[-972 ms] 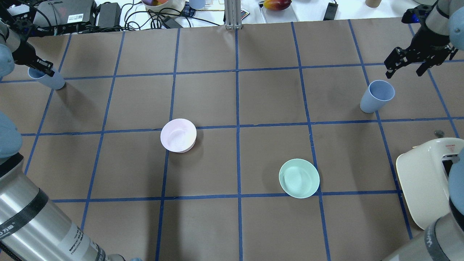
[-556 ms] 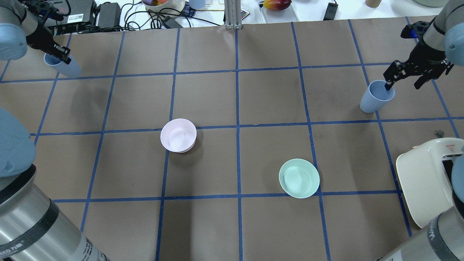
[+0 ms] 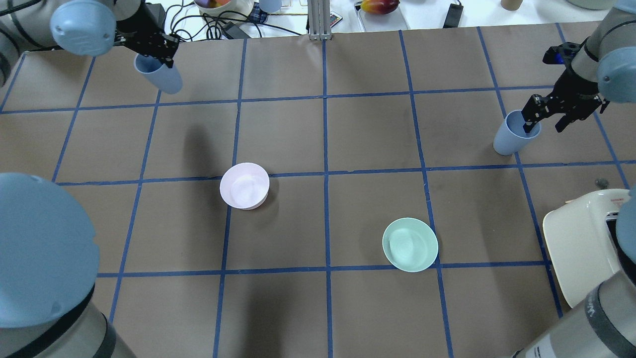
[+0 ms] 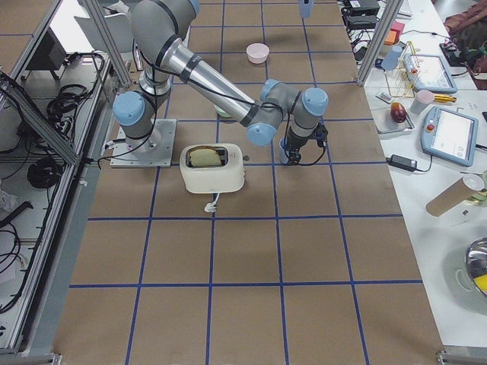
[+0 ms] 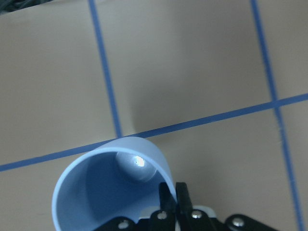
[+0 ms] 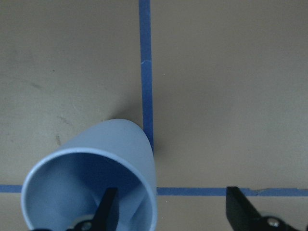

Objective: Stack blue cups with both arms

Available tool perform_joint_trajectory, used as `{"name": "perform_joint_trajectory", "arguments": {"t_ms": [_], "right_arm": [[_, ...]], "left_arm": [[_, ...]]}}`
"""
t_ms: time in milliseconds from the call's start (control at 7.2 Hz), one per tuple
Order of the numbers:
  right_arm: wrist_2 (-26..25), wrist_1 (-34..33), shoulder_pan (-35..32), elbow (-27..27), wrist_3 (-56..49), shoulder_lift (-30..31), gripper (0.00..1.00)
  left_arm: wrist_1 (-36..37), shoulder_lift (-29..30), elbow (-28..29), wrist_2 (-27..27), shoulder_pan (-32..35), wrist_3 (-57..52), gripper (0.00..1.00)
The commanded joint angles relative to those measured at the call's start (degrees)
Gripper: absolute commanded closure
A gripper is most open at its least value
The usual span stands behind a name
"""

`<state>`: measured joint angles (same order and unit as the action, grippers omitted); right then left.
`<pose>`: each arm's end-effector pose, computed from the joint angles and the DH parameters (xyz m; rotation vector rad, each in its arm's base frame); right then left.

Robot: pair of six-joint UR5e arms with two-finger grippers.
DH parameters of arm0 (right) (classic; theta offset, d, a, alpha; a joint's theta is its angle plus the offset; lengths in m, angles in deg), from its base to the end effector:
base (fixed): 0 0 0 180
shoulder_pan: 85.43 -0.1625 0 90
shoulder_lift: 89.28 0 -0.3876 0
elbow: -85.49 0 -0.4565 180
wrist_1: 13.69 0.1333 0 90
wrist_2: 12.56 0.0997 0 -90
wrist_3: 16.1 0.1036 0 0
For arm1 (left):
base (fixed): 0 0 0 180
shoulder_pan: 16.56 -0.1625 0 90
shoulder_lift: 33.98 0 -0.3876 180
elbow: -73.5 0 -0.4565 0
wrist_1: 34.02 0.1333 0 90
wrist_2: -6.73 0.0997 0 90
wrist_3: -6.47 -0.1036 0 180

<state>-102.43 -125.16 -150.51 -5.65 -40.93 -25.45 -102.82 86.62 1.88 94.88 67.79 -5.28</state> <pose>-0.1592 -0.6595 0.1877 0.0026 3.0934 0.1417 -0.0613 -0.7679 0.3128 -0.1701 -3.1188 0.2501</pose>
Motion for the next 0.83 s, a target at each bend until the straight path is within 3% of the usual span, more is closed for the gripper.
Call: {"name": "perform_joint_trajectory", "arguments": {"t_ms": [0, 278, 417, 694], "right_arm": [[0.75, -0.15, 0.04, 0.08, 0.04, -0.29, 0.74], [2.24, -0.15, 0.04, 0.08, -0.22, -0.37, 1.0], [1.63, 0.11, 0.04, 0.08, -0.4, -0.37, 1.0], [1.54, 0.55, 0.04, 0.78, -1.98, 0.32, 1.0]], "left_arm": [[0.06, 0.77, -0.28, -0.25, 11.92, 14.07, 1.0], [3.99, 3.74, 0.25, 0.19, 18.03, 26.19, 1.0], [5.32, 4.54, 0.51, -0.25, 20.74, 27.99, 1.0], [14.87, 8.31, 1.38, 0.54, 24.98, 27.66, 1.0]]}}
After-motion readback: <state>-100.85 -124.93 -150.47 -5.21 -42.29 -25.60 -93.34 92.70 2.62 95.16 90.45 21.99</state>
